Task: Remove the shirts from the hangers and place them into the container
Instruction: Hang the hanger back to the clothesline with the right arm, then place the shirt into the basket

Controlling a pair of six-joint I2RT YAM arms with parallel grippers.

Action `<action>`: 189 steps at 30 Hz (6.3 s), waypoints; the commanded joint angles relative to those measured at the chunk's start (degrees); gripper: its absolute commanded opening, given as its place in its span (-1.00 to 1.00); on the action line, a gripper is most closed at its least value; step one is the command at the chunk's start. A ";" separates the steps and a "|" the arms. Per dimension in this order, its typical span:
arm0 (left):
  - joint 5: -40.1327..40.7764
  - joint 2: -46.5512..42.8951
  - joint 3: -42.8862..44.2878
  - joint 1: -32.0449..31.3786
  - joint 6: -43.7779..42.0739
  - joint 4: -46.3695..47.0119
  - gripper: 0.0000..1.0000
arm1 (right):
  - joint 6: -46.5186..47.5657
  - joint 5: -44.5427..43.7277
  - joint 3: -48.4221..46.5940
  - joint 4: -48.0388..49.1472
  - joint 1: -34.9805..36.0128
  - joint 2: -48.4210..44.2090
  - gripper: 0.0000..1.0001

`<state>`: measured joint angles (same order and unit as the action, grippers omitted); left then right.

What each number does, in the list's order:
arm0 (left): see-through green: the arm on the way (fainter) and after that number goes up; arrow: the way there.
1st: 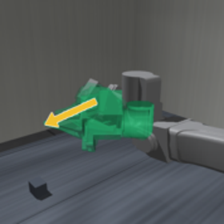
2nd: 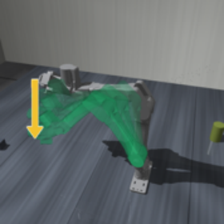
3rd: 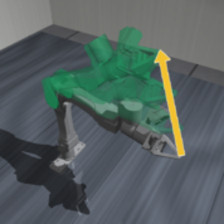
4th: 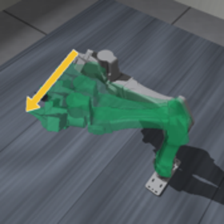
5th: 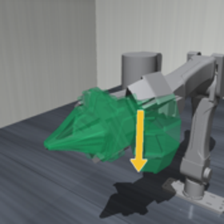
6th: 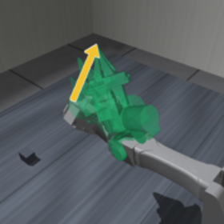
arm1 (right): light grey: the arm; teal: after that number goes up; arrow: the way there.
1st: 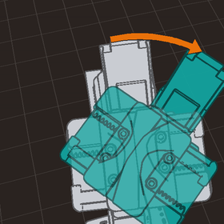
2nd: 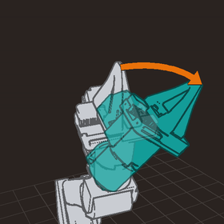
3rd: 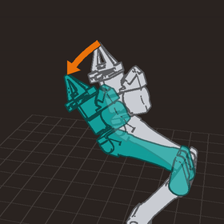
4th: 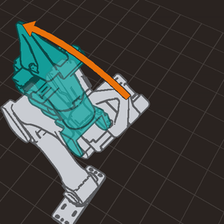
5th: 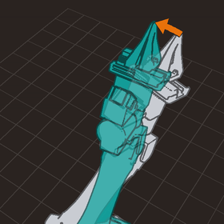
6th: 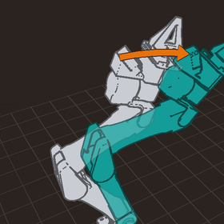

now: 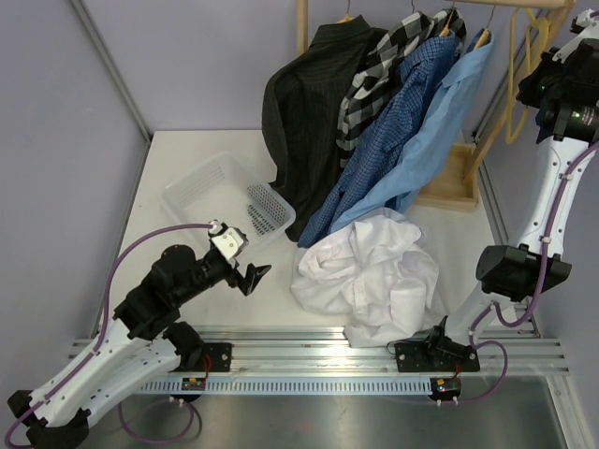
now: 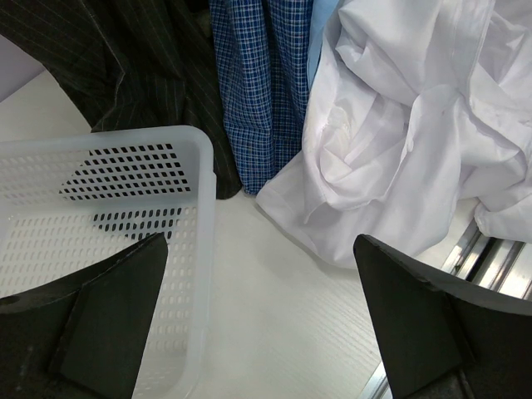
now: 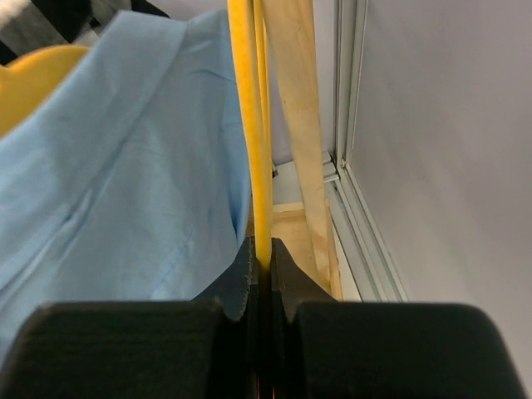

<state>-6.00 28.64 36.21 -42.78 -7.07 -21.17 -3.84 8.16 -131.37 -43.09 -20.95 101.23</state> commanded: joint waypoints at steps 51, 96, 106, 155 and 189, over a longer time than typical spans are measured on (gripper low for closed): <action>-10.53 10.73 3.43 -1.51 8.55 4.82 0.98 | 23.43 51.85 72.92 -2.79 1.79 -54.82 0.99; 20.06 63.24 15.22 -33.33 22.46 43.15 -1.00 | 21.50 43.52 81.27 2.75 1.70 -60.01 0.99; 29.10 32.49 16.52 -34.03 13.32 23.21 -1.00 | 21.33 43.25 81.27 2.92 1.35 -60.36 0.99; 32.55 61.00 106.17 12.19 -11.39 39.44 -1.00 | 21.41 42.37 81.71 3.01 1.00 -59.48 0.99; 23.49 69.26 108.98 28.11 25.70 42.09 -1.00 | 22.03 41.41 81.63 2.93 1.00 -59.83 0.99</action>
<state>18.35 97.76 140.75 -14.98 13.87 14.26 17.78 50.06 -49.78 -41.78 -19.66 41.91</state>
